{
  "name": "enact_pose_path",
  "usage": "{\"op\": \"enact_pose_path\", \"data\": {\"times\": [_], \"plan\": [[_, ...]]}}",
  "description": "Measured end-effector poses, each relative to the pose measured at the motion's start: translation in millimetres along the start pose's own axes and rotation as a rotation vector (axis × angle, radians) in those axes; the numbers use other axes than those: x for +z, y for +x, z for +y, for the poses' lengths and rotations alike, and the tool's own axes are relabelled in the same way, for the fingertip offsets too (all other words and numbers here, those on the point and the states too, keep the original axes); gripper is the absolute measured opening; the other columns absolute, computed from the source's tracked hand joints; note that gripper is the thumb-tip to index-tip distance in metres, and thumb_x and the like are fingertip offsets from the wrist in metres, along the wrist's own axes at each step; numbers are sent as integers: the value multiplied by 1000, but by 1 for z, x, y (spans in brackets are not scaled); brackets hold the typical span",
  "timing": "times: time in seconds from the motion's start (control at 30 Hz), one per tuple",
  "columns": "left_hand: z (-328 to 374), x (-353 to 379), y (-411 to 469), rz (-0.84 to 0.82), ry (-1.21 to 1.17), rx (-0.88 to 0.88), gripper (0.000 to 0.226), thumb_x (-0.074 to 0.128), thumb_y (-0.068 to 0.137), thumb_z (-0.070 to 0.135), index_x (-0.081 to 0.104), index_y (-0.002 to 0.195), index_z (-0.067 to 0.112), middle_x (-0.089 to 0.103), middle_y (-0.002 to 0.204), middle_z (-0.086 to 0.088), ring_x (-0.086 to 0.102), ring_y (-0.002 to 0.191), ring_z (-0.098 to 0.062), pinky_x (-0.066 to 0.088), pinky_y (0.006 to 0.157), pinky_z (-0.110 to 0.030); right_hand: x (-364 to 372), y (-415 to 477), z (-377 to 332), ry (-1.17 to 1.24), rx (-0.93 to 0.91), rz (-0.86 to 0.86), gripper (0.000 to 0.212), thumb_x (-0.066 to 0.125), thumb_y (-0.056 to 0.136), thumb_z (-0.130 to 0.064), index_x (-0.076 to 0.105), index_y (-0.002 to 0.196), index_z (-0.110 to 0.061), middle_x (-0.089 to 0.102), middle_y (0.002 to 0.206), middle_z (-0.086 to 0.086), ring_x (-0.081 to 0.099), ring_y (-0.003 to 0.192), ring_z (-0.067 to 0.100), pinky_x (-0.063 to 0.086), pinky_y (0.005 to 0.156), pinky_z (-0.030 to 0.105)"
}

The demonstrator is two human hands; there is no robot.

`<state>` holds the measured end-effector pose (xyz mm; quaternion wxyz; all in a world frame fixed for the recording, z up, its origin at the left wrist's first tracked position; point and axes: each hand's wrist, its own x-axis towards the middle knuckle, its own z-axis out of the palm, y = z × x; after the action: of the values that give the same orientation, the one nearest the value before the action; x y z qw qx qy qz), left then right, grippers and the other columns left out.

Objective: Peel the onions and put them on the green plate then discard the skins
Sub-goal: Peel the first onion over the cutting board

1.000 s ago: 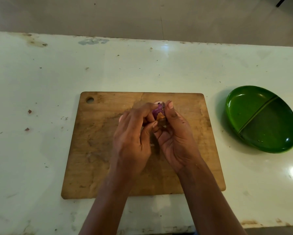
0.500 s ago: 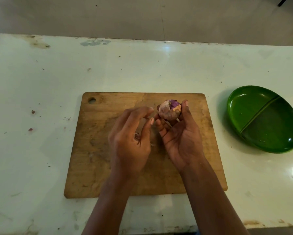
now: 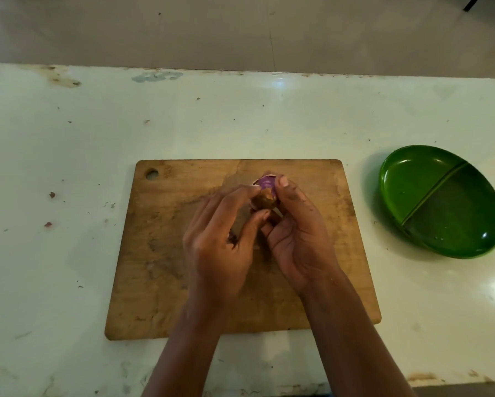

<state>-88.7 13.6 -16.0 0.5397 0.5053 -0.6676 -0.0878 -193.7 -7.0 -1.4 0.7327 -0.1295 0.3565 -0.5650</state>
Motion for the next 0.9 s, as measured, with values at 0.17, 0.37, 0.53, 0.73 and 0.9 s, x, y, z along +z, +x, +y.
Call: {"op": "enact_pose_path", "data": {"times": [0.17, 0.37, 0.53, 0.73, 0.9], "plan": [[0, 0, -1, -6, 5, -2, 30, 67, 82, 11, 62, 111, 8, 58, 104, 4, 60, 96, -10, 52, 82, -21, -4, 1, 2, 21, -15, -46, 52, 83, 58, -27, 63, 100, -5, 67, 87, 8, 65, 78, 13, 54, 64, 21], [-1, 1, -2, -2, -12, -49, 30, 67, 81, 12, 63, 109, 6, 61, 102, 2, 63, 92, -13, 51, 81, -17, -6, 1, 2, 36, 3, -60, 47, 82, 59, -27, 64, 98, -5, 68, 86, 8, 66, 77, 14, 54, 61, 21], [-2, 0, -1, 1, -29, -97, 37, 68, 80, 14, 57, 116, 13, 63, 99, 2, 61, 91, -5, 48, 82, -10, 0, 0, 1, 20, 12, -13, 45, 77, 60, -25, 63, 97, -6, 68, 86, 9, 65, 76, 14, 53, 59, 19], [-3, 3, -2, 5, -33, -126, 42, 72, 77, 7, 59, 116, 13, 64, 94, 4, 62, 86, -8, 47, 80, -9, 3, 0, 1, -9, 9, 30, 45, 75, 58, -25, 63, 97, -7, 69, 87, 9, 66, 75, 14, 54, 60, 19], [-2, 4, -1, -7, -42, -120, 39, 64, 81, 13, 53, 118, 18, 66, 95, 2, 64, 85, -15, 49, 77, -11, 3, 0, 0, -10, 1, 19, 43, 74, 59, -25, 62, 96, -7, 69, 84, 8, 67, 74, 14, 54, 59, 20]]}}
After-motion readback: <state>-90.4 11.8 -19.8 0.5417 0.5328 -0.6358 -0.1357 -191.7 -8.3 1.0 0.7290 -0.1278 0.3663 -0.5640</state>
